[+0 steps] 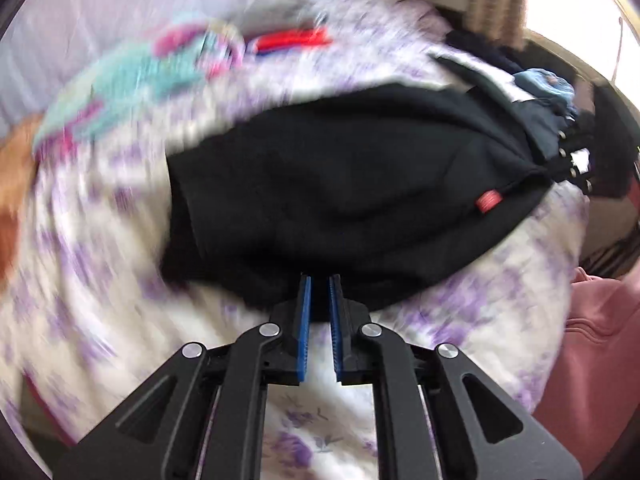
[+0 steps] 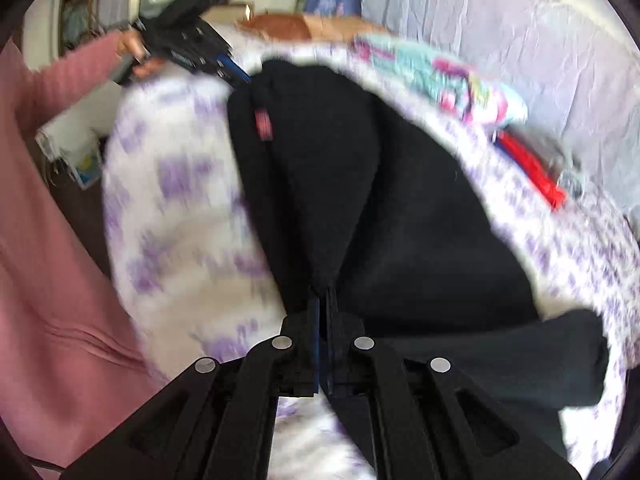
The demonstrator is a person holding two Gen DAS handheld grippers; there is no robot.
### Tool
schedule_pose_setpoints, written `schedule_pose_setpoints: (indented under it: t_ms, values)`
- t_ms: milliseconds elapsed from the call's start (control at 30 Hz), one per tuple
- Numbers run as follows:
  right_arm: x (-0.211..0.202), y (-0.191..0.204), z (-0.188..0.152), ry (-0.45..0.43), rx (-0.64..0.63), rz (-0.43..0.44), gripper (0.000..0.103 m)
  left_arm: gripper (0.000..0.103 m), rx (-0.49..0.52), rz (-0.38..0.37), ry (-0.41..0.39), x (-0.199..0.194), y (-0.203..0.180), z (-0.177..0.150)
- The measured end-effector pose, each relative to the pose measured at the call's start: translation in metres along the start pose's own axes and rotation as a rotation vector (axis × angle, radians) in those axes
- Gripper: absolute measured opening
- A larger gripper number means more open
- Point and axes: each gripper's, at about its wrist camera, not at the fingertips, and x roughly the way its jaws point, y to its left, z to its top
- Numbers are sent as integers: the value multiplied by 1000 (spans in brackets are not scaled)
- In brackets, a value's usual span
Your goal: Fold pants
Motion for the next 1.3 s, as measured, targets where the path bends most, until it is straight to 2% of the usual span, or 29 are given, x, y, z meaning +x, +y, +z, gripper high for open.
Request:
schedule_pose_setpoints:
  t_ms: [67,100,133,200,267,367,400,433,467,600,667,700,733,800,933,1033,1100,1167,1233,1300]
  values:
    - [1,2,-4,-38,47,-14,6,11,-47,7,-50,-13,0,0]
    - [-1,0,-4,-50,74,-6,6,27,-62,16,-71,-22,-1,2]
    - [-4,-2,-5,-66,98,-1,6,63,-99,38,-121,-37,-1,7]
    - [-5,-2,-9,-91,134,-4,7,92,-196,60,-175,-50,4,11]
    - [-4,0,-13,-106,152,-16,7,92,-314,-32,-180,-54,14,15]
    - [-3,2,-16,-124,170,-23,7,91,-529,-118,-125,-39,37,14]
    - [-2,0,-16,-128,176,-20,7,85,-583,-145,-117,-34,42,13]
    - [-2,0,-17,-134,185,-16,7,69,-636,-174,-103,-26,47,12]
    - [-2,-2,-18,-137,189,-14,7,62,-662,-194,-92,-20,48,12]
    - [-2,-3,-19,-146,190,-11,7,49,-756,-226,-51,2,57,13]
    - [-3,-3,-20,-151,190,-11,7,38,-793,-234,-45,9,63,13]
    - [-3,-2,-20,-154,192,-10,7,21,-812,-231,-45,10,66,13]
    - [-3,-2,-20,-156,193,-10,7,18,-823,-234,-48,11,68,13]
    - [-4,-2,-20,-159,192,-12,7,16,-837,-237,-72,4,69,12]
    - [-4,-1,-20,-162,190,-15,7,14,-781,-202,-129,-22,56,18]
    - [-18,3,-17,-192,171,-38,7,14,-729,-175,-196,-48,41,21]
    - [-32,10,-14,-226,150,-68,7,14,-720,-156,-208,-53,37,18]
    - [-40,14,-13,-242,141,-88,7,14,-733,-114,-195,-47,38,7]
    - [-32,17,-18,-221,148,-63,7,14,-787,-91,-152,-25,48,-11]
    - [-12,18,-24,-152,158,-47,11,16,-859,-129,-109,-1,57,-29]
